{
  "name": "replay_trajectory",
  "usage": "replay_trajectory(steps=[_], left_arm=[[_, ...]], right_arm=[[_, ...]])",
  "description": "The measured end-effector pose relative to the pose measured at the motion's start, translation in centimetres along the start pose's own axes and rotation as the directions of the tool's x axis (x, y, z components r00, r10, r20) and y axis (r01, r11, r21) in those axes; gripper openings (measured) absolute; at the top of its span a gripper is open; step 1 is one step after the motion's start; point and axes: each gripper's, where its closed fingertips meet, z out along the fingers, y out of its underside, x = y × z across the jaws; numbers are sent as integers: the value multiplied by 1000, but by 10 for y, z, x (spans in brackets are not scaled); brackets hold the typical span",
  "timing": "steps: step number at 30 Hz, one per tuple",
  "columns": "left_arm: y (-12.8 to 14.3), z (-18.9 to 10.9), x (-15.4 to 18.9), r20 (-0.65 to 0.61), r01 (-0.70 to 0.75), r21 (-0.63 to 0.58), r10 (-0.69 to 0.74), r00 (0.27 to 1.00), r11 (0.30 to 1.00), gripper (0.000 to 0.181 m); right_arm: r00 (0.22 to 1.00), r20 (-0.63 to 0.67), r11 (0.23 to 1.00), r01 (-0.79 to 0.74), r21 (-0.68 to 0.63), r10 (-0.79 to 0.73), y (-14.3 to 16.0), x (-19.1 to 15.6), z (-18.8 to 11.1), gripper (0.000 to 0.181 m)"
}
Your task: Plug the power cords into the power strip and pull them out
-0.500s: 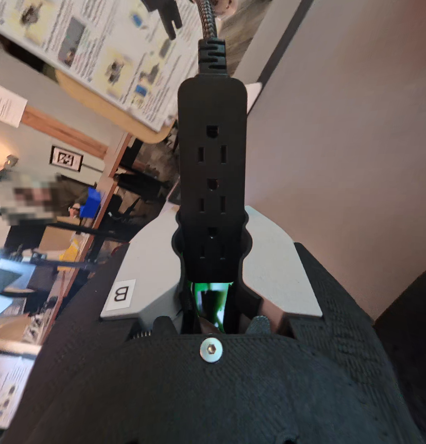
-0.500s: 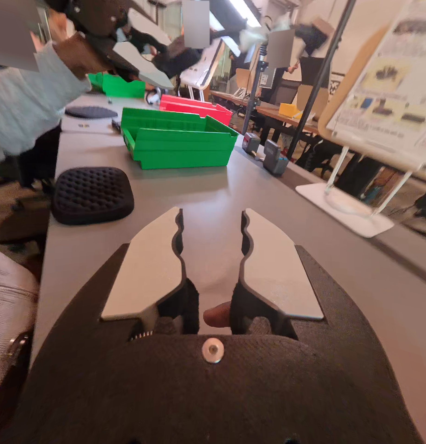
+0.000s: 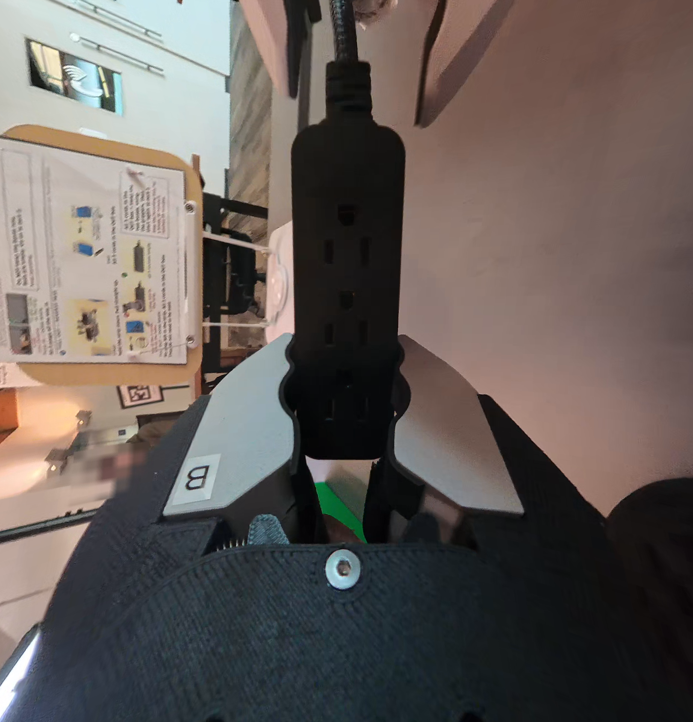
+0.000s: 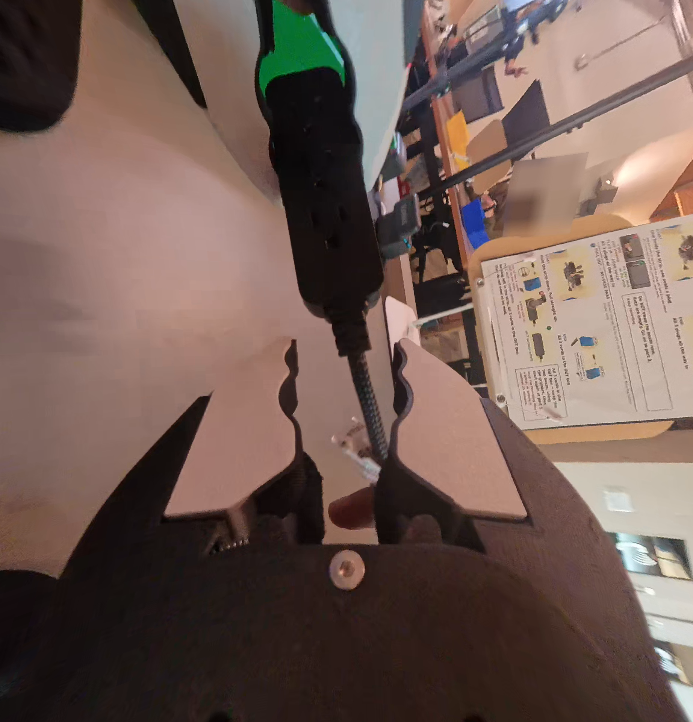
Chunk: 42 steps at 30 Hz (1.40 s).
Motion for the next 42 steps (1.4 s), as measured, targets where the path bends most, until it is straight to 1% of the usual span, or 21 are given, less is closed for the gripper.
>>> replay_trajectory(steps=[1,2,4,5,7,9,10,13,16,18,22,24,26,30,34,36,38,40,42], left_arm=[[-2,3,4,-20,-3,5,3,1000,1000,44],[-3,7,8,-47,1,10,0,999,1000,44],[-2,16,18,-121,38,16,-36,992,999,44],[-2,21,25,-178,62,21,-57,982,998,44],[-1,30,41,-321,130,23,-116,940,991,45],[-1,38,57,-453,188,14,-162,877,982,44],[0,41,63,-495,204,8,-174,851,979,44],[6,53,77,-565,238,-27,-211,798,971,45],[15,58,94,-650,282,-86,-268,711,956,45],[21,62,102,-675,300,-107,-291,678,948,45],[23,65,101,-686,382,-123,-357,634,916,48],[24,65,103,-699,428,-148,-401,593,892,52],[27,62,104,-709,440,-157,-411,573,884,54],[29,59,104,-703,455,-137,-410,581,880,54],[35,58,101,-688,452,-141,-415,595,881,57],[35,54,98,-692,473,-123,-417,590,872,60],[31,49,92,-694,515,-91,-425,581,852,60],[25,45,87,-704,551,-38,-414,578,834,59],[23,46,87,-703,544,-20,-398,589,839,55]], right_arm=[[1000,-9,1000,18,-19,-19,3,-1,3,40],[999,-11,999,39,-33,-39,7,-3,5,27],[998,43,998,51,-48,-49,16,-12,9,18],[996,91,998,24,-53,-19,21,-18,11,18],[971,220,994,-77,-75,92,31,-32,15,18],[908,351,972,-194,-129,228,42,-48,20,18],[873,394,957,-243,-160,287,47,-55,23,18],[806,444,919,-329,-216,392,56,-68,31,18],[733,478,875,-403,-270,485,59,-80,37,19],[691,485,844,-444,-301,536,60,-86,42,19],[635,489,801,-494,-339,598,63,-95,48,20],[627,503,803,-463,-375,595,68,-106,49,21],[630,501,805,-460,-374,593,69,-107,49,21],[616,505,797,-475,-373,604,71,-107,49,23],[622,481,786,-493,-372,618,78,-103,50,39],[649,461,796,-497,-346,605,81,-98,50,50],[669,454,807,-519,-280,588,76,-89,50,58],[669,463,806,-550,-216,581,67,-82,48,58],[677,472,809,-566,-155,564,58,-75,45,60]])
